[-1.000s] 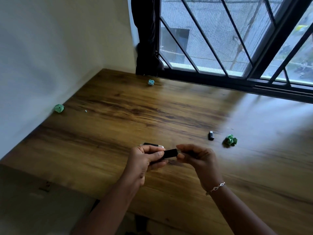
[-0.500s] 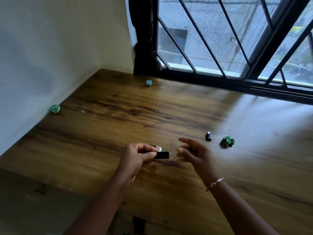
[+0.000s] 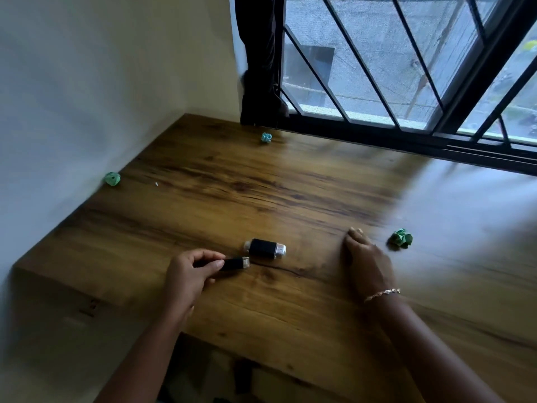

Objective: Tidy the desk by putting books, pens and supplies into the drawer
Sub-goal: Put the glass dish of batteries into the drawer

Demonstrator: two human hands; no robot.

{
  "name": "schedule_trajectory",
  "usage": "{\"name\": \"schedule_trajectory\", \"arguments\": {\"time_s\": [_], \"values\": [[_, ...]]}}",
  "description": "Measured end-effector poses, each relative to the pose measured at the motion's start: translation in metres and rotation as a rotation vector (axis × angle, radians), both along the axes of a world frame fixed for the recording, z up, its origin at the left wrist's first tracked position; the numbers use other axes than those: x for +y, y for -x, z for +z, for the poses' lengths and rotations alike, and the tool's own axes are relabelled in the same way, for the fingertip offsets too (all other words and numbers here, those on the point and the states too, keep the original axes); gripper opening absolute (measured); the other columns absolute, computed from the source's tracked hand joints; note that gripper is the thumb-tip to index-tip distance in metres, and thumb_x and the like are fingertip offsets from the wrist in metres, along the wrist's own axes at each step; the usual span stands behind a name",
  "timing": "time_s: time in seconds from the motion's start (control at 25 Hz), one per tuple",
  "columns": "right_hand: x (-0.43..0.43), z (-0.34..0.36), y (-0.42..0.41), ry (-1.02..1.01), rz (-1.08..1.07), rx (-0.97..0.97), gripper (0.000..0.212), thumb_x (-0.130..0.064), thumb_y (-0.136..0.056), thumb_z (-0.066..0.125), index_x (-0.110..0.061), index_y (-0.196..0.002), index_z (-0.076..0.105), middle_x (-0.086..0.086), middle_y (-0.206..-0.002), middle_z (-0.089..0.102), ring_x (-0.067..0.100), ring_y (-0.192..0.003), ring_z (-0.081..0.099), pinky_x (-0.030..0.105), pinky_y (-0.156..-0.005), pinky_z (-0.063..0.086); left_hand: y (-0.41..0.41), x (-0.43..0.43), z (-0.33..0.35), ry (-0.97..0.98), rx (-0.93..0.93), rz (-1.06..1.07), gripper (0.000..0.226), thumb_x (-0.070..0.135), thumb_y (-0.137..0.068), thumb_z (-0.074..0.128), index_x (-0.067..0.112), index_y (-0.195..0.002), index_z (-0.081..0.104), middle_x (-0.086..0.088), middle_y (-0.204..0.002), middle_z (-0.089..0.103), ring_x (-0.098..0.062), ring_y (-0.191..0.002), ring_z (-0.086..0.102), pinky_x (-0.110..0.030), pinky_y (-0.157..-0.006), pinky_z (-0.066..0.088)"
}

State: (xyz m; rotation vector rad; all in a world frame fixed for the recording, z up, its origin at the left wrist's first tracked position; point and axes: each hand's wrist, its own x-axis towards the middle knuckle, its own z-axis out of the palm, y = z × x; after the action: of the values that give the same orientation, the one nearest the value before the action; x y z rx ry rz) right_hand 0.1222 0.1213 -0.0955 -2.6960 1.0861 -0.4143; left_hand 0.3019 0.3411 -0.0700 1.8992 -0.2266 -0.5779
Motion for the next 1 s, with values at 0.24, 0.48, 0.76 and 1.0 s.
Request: {"name": "schedule_trajectory", "arguments": {"time_s": [0.24, 0.48, 0.76, 1.0], "values": [[0.073, -0.013, 0.009, 0.164, 0.316, -0.131, 0.048, 0.004, -0.046, 0.086, -0.012, -0.090, 0.075, 0.007, -0.100, 0.073, 0.020, -0.089, 0.071, 0.031, -0.065, 0.057, -0.013, 0.018, -0.011, -0.184, -0.333, 0.054, 0.009, 0.009, -0.083, 0.067, 0.011, -0.090, 0.072, -0.002, -0.090, 0.065, -0.015, -0.086, 0.057, -0.017, -0.064, 0.041], [0.123, -0.018, -0.024, 0.168, 0.371, -0.186, 0.019, -0.020, -0.067, 0.072, -0.018, -0.085, 0.075, -0.001, -0.093, 0.074, 0.015, -0.085, 0.071, 0.023, -0.064, 0.057, -0.023, 0.026, -0.023, -0.234, -0.618, -0.003, 0.009, 0.012, -0.082, 0.068, 0.003, -0.083, 0.068, -0.008, -0.090, 0.058, -0.016, -0.079, 0.052, -0.010, -0.054, 0.029], [0.169, -0.014, -0.019, 0.172, 0.214, -0.387, 0.028, -0.020, -0.085, 0.048, -0.009, -0.101, 0.068, 0.013, -0.107, 0.065, 0.026, -0.094, 0.062, 0.028, -0.077, 0.051, -0.005, 0.052, -0.013, 0.030, -0.603, -0.019, 0.030, 0.021, -0.088, 0.060, 0.008, -0.115, 0.057, -0.004, -0.094, 0.058, -0.016, -0.081, 0.058, -0.018, -0.062, 0.046], [0.264, -0.032, -0.021, -0.958, -0.063, -0.836, 0.018, -0.002, -0.085, 0.058, -0.015, -0.082, 0.070, 0.000, -0.073, 0.069, 0.012, -0.066, 0.060, 0.019, -0.055, 0.049, 0.064, 0.093, -0.029, 0.167, 0.152, 0.037, 0.019, 0.022, -0.095, 0.048, 0.023, -0.083, 0.063, 0.000, -0.081, 0.065, -0.009, -0.073, 0.059, -0.026, -0.063, 0.045]]}}
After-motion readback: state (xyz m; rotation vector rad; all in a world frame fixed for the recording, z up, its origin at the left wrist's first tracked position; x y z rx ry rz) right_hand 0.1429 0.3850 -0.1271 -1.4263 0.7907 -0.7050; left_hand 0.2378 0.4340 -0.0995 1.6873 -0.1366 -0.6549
